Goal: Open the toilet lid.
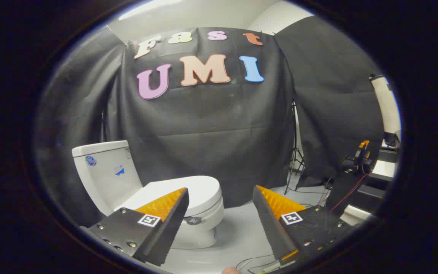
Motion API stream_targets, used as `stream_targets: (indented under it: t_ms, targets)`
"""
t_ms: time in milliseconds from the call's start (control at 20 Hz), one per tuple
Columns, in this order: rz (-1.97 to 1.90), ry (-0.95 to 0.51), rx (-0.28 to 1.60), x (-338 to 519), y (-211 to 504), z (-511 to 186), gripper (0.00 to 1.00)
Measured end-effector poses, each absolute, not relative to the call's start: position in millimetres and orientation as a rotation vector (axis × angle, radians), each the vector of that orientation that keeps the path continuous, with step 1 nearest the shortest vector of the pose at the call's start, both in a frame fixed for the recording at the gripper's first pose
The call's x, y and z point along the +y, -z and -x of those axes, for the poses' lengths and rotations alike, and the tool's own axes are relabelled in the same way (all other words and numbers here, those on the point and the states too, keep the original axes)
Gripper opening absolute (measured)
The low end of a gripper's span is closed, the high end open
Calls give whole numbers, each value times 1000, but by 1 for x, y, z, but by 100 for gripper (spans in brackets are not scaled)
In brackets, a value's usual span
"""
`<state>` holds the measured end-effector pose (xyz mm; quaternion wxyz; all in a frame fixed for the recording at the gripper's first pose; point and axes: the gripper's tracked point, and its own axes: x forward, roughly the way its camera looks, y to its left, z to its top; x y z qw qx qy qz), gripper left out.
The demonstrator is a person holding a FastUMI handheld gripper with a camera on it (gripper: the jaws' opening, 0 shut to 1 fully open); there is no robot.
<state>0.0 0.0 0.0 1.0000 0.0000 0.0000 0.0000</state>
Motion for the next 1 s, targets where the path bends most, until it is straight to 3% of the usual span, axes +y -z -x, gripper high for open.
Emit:
stream_targets:
  t_ms: [1000]
  targets:
    - [25, -32, -2, 18, -1, -9, 99]
